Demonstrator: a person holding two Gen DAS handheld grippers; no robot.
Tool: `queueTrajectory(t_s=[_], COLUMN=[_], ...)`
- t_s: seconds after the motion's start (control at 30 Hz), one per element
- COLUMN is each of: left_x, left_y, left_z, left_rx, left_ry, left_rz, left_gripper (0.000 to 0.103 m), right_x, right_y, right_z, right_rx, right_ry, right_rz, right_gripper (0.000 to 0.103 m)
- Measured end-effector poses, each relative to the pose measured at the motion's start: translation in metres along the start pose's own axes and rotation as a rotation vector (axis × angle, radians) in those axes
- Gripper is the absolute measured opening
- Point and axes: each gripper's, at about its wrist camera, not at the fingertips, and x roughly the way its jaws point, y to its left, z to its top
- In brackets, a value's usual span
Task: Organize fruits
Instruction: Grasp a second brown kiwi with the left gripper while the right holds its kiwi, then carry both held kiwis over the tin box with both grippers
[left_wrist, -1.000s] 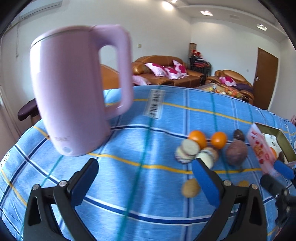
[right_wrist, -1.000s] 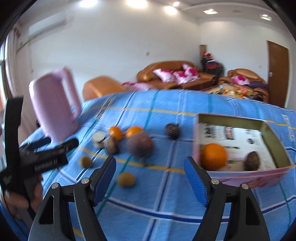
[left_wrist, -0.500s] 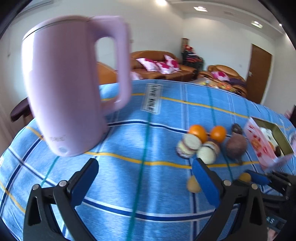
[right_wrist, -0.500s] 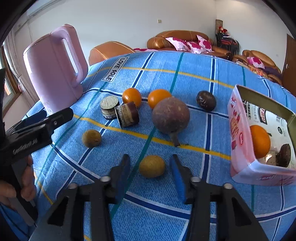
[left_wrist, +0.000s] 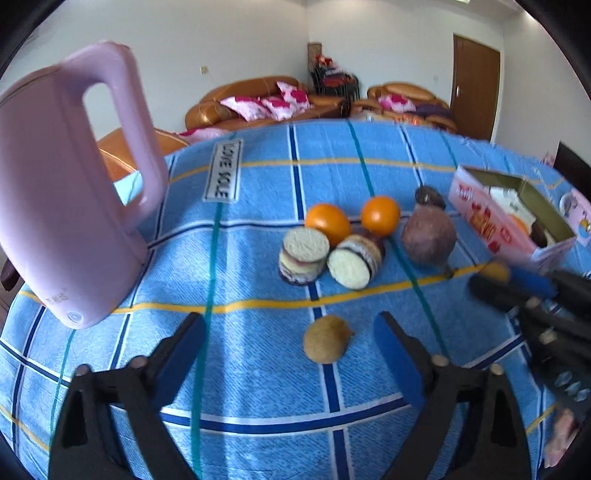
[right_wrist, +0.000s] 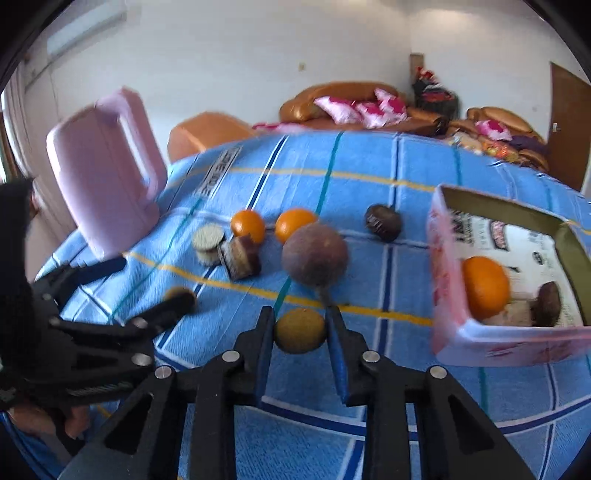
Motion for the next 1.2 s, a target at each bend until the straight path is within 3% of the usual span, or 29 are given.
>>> queueTrajectory(t_s=[0.17, 0.4, 0.6, 0.7, 0.87, 1.2], left_x=[0.014, 0.014, 0.013, 0.011, 0.009, -0.017], left_y=[0.0, 0.004, -0.003, -0.006, 0.006, 0.019], left_z=[0.0, -0.001, 0.0, -0.001, 0.0, -0.001], left_rx=[-0.008, -0.045, -0.006, 0.001, -0.076, -0.207], left_ry=[0.076, 0.077, 0.067, 0.065, 0.05, -0.098], left_rz=[0.004, -0.061, -0.079, -0.068, -0.086, -0.052], left_gripper=[0.072, 0.054, 0.029, 0.029, 0.029, 0.029], right_x=[-0.016, -0.026, -0.029, -0.029, -0.033, -0.04], right_y=[0.005, 0.015, 0.018, 0.017, 0.018, 0.017], right_z=[0.002, 0.003, 0.003, 0.004, 0.003, 0.005], right_rx=[-0.046, -0.128, -0.154, -0.159, -0.168, -0.174], right_ry=[-0.114, -0.187, -0.209, -0.215, -0.232, -0.26], right_rz=[-0.076, -0.145, -0.169, -0.18, -0.199, -0.207], right_gripper=[0.03, 0.03, 0.03, 0.03, 0.03, 0.03])
